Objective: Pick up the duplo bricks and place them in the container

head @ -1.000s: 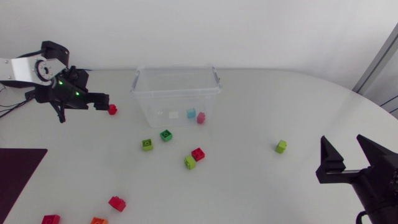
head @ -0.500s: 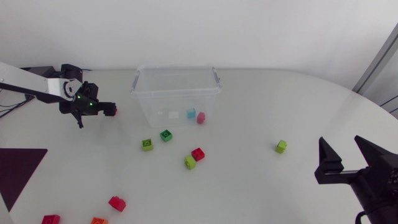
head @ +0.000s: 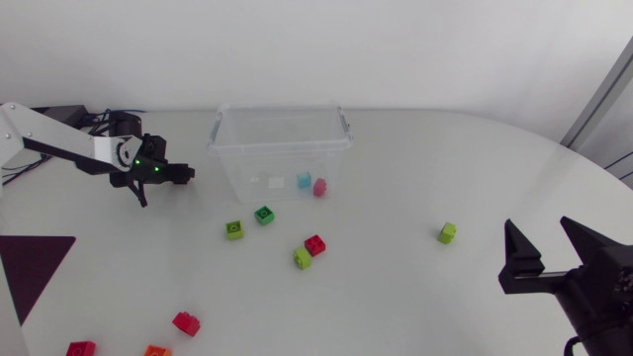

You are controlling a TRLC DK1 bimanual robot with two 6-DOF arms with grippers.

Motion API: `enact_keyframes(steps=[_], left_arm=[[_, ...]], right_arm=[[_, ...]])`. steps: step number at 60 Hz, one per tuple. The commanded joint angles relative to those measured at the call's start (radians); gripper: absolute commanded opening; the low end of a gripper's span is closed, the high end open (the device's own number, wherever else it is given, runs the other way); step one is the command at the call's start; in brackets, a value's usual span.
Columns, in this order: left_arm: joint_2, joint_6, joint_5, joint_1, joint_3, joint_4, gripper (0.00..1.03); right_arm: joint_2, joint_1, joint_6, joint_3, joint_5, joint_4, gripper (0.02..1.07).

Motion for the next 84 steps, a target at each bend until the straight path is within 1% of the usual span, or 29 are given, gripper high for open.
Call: enact_keyframes(steps=[1,2,4,6,11,14,18,27,36,43,45,47,49,53,54,55,59,61,62,63,66,75,77,80,84], left_arm=[[0.026,-0.017,0.028,0.009,0.016,0.037,0.43],[0.026,-0.018,0.039,0.012,0.011,0.049,0.39],[0.026,-0.02,0.04,0.013,0.002,0.066,0.36],[0.023,-0.021,0.042,0.015,-0.018,0.111,0.31],[0.008,-0.024,0.043,0.015,-0.053,0.166,0.26],[-0.003,-0.024,0.045,0.015,-0.08,0.22,0.24],[-0.02,-0.02,0.043,0.009,-0.103,0.227,0.21],[-0.024,-0.017,0.042,0.013,-0.104,0.224,0.21],[-0.02,-0.004,0.042,0.007,-0.092,0.177,0.21],[-0.021,-0.001,0.042,0.0,-0.075,0.135,0.24],[-0.023,-0.001,0.04,-0.002,-0.069,0.12,0.26],[-0.023,0.002,0.04,-0.005,-0.058,0.098,0.3],[-0.023,0.003,0.04,-0.005,-0.053,0.088,0.3],[-0.023,0.005,0.04,-0.005,-0.037,0.06,0.39],[-0.021,0.005,0.039,-0.005,-0.029,0.046,0.46],[-0.021,0.006,0.039,-0.005,-0.023,0.037,0.48],[-0.02,0.013,0.039,-0.008,-0.017,0.026,0.49],[-0.02,0.016,0.039,-0.008,-0.012,0.016,0.55],[-0.021,0.02,0.037,-0.008,-0.012,0.012,0.61],[-0.023,0.023,0.036,-0.011,-0.014,0.011,0.65],[-0.026,0.025,0.036,-0.011,-0.015,0.006,0.67],[-0.027,0.029,0.034,-0.01,-0.012,-0.012,0.67],[-0.026,0.031,0.031,-0.008,-0.014,-0.012,0.66],[-0.024,0.031,0.029,-0.005,-0.015,-0.012,0.6],[-0.024,0.034,0.029,0.0,-0.021,-0.011,0.59]], right_arm=[[0.012,0.008,0.008,-0.006,-0.008,-0.002,1.02],[0.012,0.008,0.008,-0.006,-0.008,-0.002,1.02],[0.012,0.008,0.008,-0.006,-0.008,-0.002,1.02],[0.012,0.009,0.008,-0.006,-0.008,-0.002,1.02],[0.012,0.008,0.008,-0.006,-0.008,-0.002,1.02],[0.014,0.008,0.008,-0.006,-0.008,-0.002,1.02],[0.012,0.006,0.008,-0.006,-0.008,-0.002,1.02],[0.015,0.009,0.008,-0.006,-0.008,-0.002,1.02],[0.021,0.008,0.008,-0.006,-0.008,-0.002,1.02],[0.026,0.009,0.008,-0.006,-0.008,-0.002,1.02],[0.026,0.008,0.008,-0.006,-0.008,-0.002,1.02],[0.028,0.008,0.008,-0.006,-0.008,-0.002,1.02],[0.028,0.008,0.008,-0.006,-0.008,-0.002,1.02],[0.029,0.008,0.008,-0.006,-0.008,-0.002,1.02],[0.029,0.008,0.008,-0.006,-0.008,-0.002,1.02],[0.029,0.008,0.008,-0.006,-0.008,-0.002,1.02],[0.029,0.008,0.008,-0.006,-0.008,-0.002,1.02],[0.029,0.008,0.008,-0.006,-0.008,-0.002,1.02],[0.029,0.008,0.008,-0.006,-0.008,-0.004,1.02],[0.031,0.008,0.008,-0.006,-0.008,-0.004,1.02],[0.031,0.006,0.008,-0.006,-0.008,-0.004,1.02],[0.031,0.008,0.008,-0.006,-0.008,-0.004,1.02],[0.031,0.008,0.008,-0.006,-0.008,-0.004,1.02],[0.031,0.006,0.008,-0.006,-0.008,-0.004,1.02],[0.031,0.006,0.008,-0.006,-0.008,-0.004,1.02]])
